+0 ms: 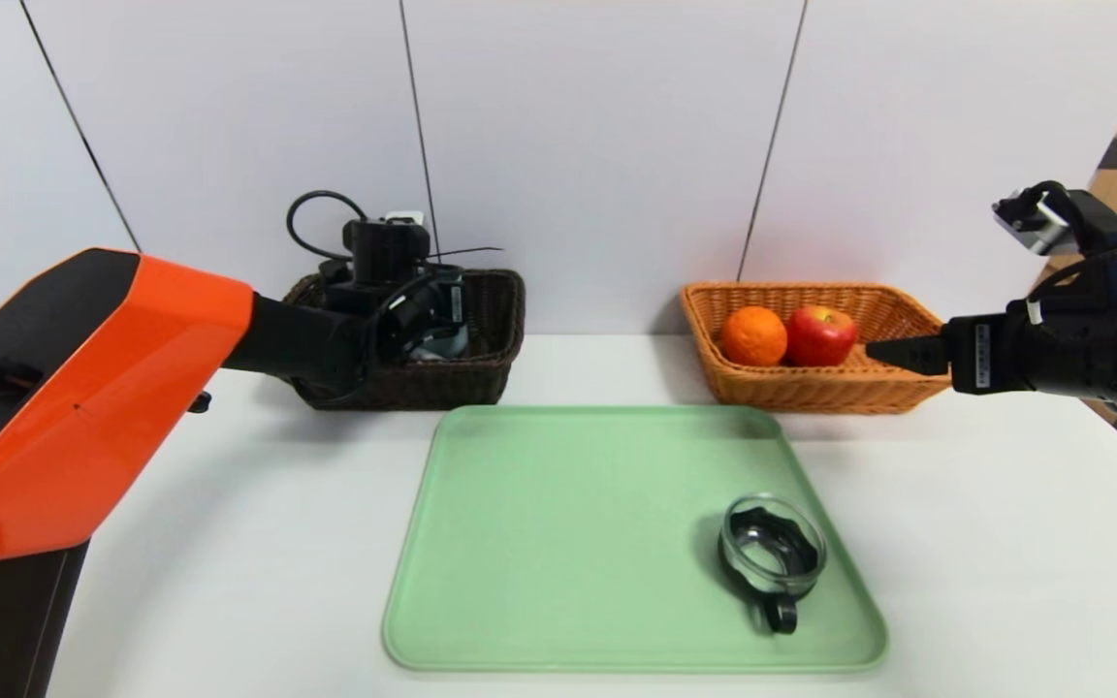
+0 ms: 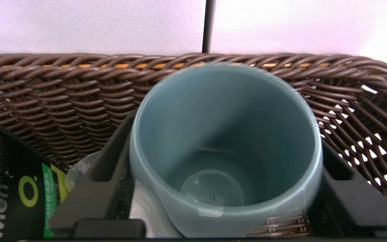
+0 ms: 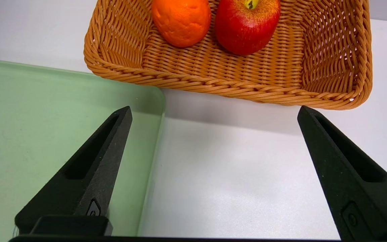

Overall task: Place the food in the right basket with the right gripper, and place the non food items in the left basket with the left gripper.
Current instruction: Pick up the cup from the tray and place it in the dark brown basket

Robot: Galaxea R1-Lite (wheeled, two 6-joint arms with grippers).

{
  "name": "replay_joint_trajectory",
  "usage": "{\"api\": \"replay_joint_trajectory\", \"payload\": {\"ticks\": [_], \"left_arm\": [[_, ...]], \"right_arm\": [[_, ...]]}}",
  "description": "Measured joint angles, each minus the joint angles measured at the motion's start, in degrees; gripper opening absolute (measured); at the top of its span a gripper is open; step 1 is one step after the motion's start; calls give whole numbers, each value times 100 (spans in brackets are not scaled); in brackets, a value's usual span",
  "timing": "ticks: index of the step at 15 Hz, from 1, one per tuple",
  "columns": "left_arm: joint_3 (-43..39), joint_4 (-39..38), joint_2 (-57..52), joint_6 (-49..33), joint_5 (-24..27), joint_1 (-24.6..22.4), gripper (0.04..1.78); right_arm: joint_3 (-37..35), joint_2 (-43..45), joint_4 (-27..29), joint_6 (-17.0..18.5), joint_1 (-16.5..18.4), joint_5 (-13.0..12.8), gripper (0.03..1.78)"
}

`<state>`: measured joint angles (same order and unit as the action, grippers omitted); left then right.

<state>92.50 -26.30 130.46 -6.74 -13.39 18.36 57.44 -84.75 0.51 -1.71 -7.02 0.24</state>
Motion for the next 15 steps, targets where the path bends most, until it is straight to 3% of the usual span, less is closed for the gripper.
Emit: {"api": "replay_joint_trajectory", "payload": {"ticks": [5,8,11,15], "left_arm": [[88,22,-95,0,-11,0,153],[52,472,-791,-22,-9,156,159],[293,2109,-1759,-533,-1,689,162],[1273,5096,-2344,-2148,201,1686,166]], "right_arm": [[-26,2,0,20,5,6,170],[-67,5,0,26,16,-6,170],[-119,2,1,34,22,-9,170],[-256,2,-2,39,20,-15,170]]}}
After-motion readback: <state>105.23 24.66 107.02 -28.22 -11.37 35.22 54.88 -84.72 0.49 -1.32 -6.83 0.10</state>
